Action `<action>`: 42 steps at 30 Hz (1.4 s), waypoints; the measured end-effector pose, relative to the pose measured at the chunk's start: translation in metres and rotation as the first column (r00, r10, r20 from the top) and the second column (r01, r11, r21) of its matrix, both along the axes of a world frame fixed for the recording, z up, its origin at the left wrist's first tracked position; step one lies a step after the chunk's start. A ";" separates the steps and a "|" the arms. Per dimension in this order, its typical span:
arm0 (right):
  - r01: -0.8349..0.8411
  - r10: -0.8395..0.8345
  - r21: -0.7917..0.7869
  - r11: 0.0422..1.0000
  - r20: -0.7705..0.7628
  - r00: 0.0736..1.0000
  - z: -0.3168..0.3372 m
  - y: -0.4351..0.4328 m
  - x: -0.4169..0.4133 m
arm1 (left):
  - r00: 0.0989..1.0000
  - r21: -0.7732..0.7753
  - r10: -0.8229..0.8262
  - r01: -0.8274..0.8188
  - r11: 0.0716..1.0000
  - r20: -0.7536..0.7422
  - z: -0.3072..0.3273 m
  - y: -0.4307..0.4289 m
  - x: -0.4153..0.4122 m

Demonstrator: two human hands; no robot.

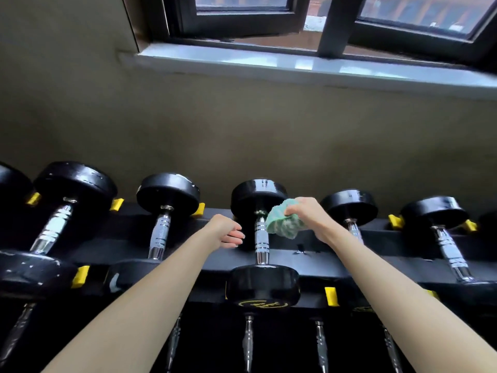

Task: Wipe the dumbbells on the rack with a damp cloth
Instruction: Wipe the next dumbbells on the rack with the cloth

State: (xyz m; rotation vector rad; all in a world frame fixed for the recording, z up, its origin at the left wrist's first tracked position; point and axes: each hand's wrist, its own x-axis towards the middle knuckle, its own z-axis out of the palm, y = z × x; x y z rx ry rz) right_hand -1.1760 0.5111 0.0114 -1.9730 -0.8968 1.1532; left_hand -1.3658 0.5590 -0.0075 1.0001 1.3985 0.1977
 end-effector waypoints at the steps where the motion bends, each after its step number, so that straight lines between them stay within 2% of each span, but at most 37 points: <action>1: 0.052 -0.052 0.009 0.999 0.007 0.999 -0.005 0.001 0.001 | 1.000 0.001 -0.007 0.007 1.000 -0.001 -0.001 0.001 0.002; 4: 0.121 -0.123 0.055 0.991 0.024 0.992 -0.007 0.011 -0.009 | 1.000 0.008 -0.014 0.015 1.000 -0.014 -0.004 0.004 0.002; 13: 0.048 -0.084 0.159 0.986 0.226 0.970 -0.008 0.043 -0.073 | 0.999 -0.014 0.047 -0.047 0.999 -0.028 -0.016 0.015 -0.014; 15: 0.009 -0.030 0.222 0.975 0.092 0.995 -0.006 0.047 -0.086 | 0.997 -0.024 0.058 -0.059 0.998 -0.054 -0.019 0.016 -0.020; 17: 0.104 -0.052 0.280 0.954 -0.190 0.980 0.004 0.051 -0.093 | 0.995 -0.036 0.059 -0.062 0.997 -0.082 -0.023 0.016 -0.026; 19: 0.284 -0.148 0.255 0.924 -0.446 0.882 0.015 0.055 -0.084 | 0.993 -0.031 0.059 -0.063 0.998 -0.103 -0.026 0.017 -0.029; 20: 0.358 -0.195 0.230 0.905 -0.524 0.829 0.019 0.055 -0.074 | 0.992 -0.023 0.063 -0.066 0.998 -0.111 -0.027 0.018 -0.029; 22: 0.470 -0.287 0.187 0.863 -0.585 0.759 0.022 0.054 -0.043 | 0.992 -0.008 0.061 -0.062 0.998 -0.111 -0.027 0.019 -0.024; 27: 0.645 -0.500 0.115 0.756 -0.535 0.681 0.010 0.028 0.020 | 0.997 -0.014 -0.021 0.020 1.000 -0.069 -0.021 0.016 0.006; 29: 0.620 -0.513 0.077 0.781 -0.485 0.708 0.002 0.015 0.031 | 0.996 -0.016 -0.060 0.059 0.998 -0.073 -0.020 0.015 0.019; 32: 0.512 -0.472 0.018 0.859 -0.360 0.805 -0.015 0.001 0.037 | 0.990 0.003 -0.099 0.100 0.995 -0.100 -0.021 0.012 0.034; 35: 0.446 -0.429 0.004 0.895 -0.266 0.863 -0.028 -0.003 0.035 | 0.987 0.023 -0.108 0.111 0.994 -0.117 -0.023 0.012 0.040; 39: 0.477 -0.453 0.016 0.879 -0.286 0.845 -0.032 0.004 0.032 | 0.986 0.026 -0.108 0.112 0.993 -0.124 -0.026 0.015 0.040; 42: 0.428 -0.401 0.019 0.903 -0.316 0.860 -0.029 0.013 0.028 | 0.986 0.031 -0.109 0.114 0.993 -0.122 -0.028 0.017 0.041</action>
